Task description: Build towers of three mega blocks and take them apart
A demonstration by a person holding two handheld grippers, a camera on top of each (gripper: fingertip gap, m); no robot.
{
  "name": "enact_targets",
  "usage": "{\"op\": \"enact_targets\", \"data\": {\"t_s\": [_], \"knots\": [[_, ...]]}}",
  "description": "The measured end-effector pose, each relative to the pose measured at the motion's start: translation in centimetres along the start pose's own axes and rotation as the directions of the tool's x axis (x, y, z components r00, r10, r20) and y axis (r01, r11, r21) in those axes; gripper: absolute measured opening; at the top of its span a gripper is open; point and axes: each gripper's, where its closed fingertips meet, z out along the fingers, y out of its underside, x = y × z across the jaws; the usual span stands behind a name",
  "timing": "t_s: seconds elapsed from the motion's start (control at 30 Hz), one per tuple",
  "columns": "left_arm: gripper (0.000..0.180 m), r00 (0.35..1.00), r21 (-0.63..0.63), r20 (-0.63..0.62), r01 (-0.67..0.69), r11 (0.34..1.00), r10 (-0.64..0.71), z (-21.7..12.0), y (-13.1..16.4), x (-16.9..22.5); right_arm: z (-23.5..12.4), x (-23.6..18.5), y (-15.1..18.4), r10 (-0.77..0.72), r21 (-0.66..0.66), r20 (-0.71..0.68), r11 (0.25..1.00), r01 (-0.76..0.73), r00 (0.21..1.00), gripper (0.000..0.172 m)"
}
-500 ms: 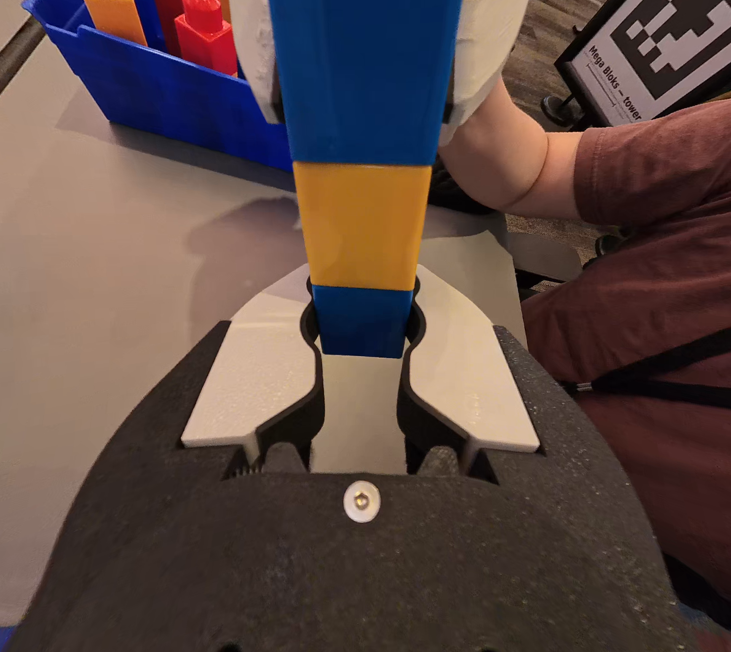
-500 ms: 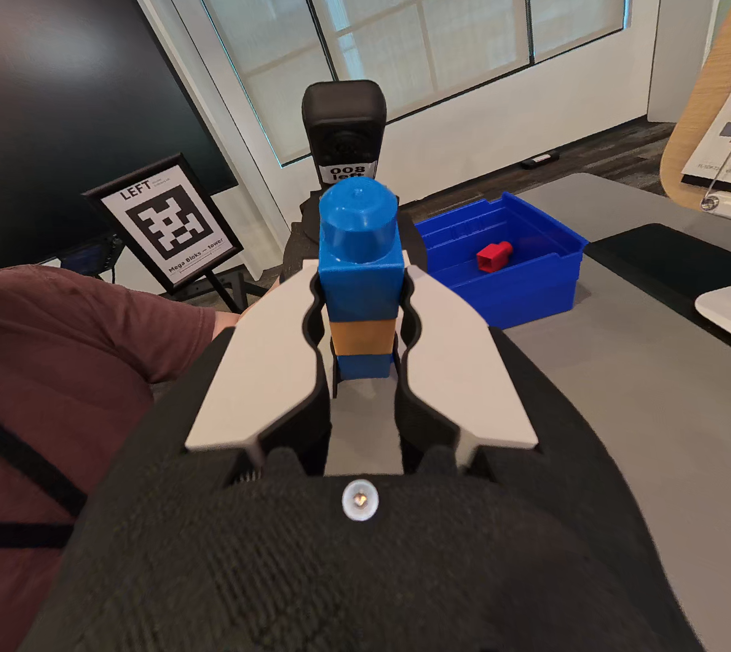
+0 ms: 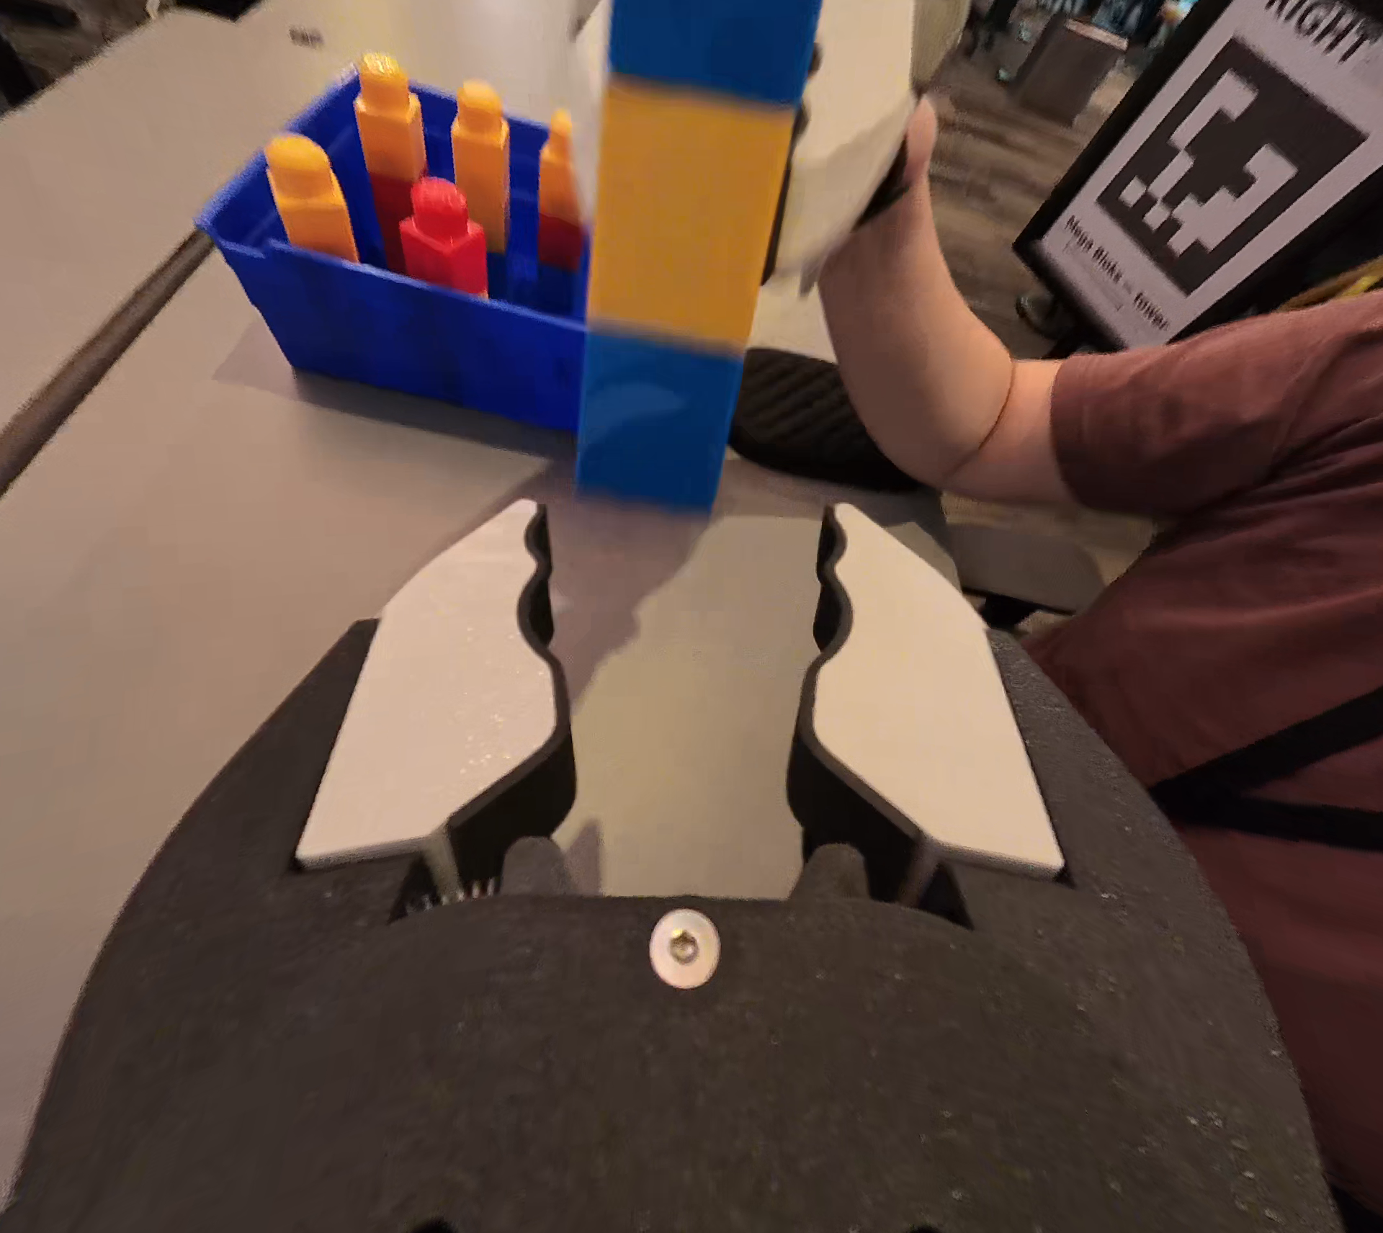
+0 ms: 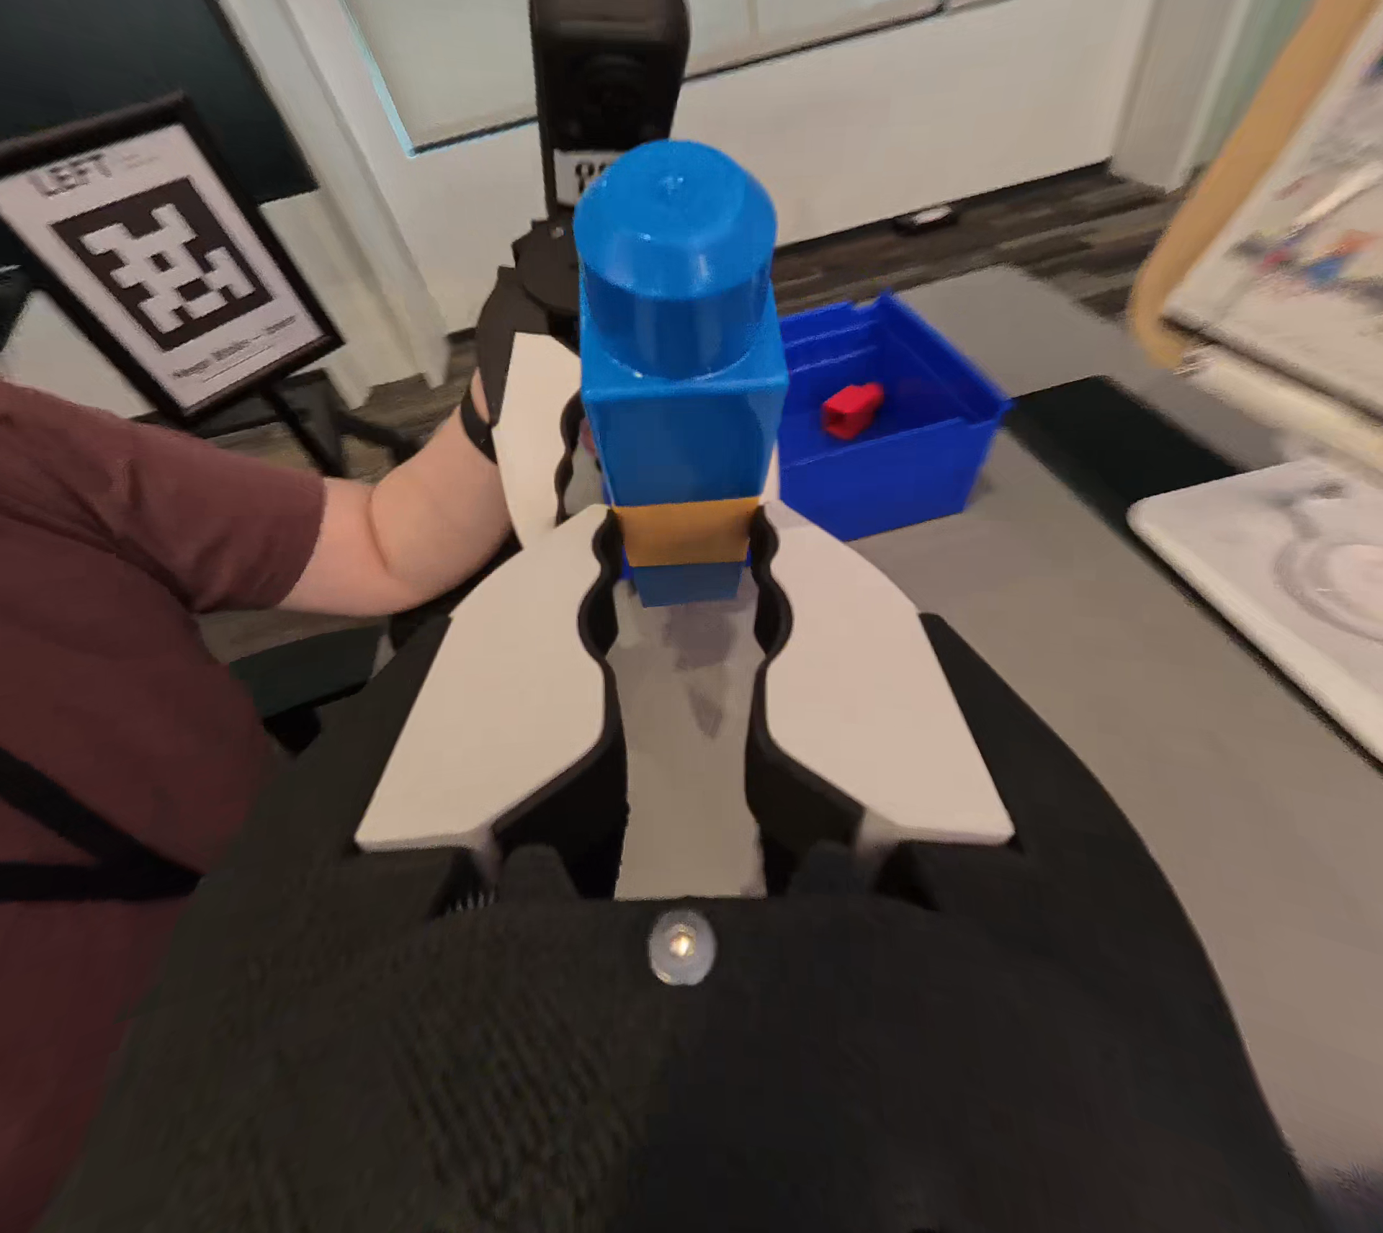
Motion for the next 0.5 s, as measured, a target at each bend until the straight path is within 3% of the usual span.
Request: {"op": "enact_targets", "data": {"t_s": [0.07, 0.13, 0.17, 0.23, 0.37, 0.5], "knots": [[0.071, 0.998, 0.049, 0.050, -0.025, 0.998, 0.023, -1.6, -0.9, -0.2, -5.0, 0.9, -1.8, -0.023, 0.059, -0.173, 0.998, 0.034, 0.985, 0.034], [0.072, 0.991, 0.067, 0.127, -0.042, 0.997, 0.033, -3.3, -1.3, -0.9, -10.9, 3.8, -1.3, -0.035, 0.041, -0.470, 0.997, 0.062, 0.882, 0.034], [0.071, 0.987, 0.075, 0.155, -0.046, 0.996, 0.034, -4.1, -1.4, -1.1, -13.8, 5.4, 0.2, -0.029, 0.011, -0.602, 0.999, 0.044, 0.798, 0.034], [0.072, 0.979, 0.097, 0.200, -0.051, 0.994, 0.031, -5.3, -1.9, -1.3, -17.2, 7.8, 5.1, 0.022, -0.048, -0.726, 0.995, -0.083, 0.687, 0.034], [0.066, 0.970, 0.155, 0.238, -0.080, 0.985, 0.041, -6.9, -2.8, -1.2, -17.7, 10.8, 15.3, 0.083, -0.124, -0.795, 0.947, -0.295, 0.601, 0.034], [0.067, 0.961, 0.138, 0.275, -0.073, 0.988, 0.033, -7.5, -2.5, -1.5, -16.2, 12.5, 20.0, 0.082, -0.189, -0.806, 0.903, -0.387, 0.586, 0.034]]}}
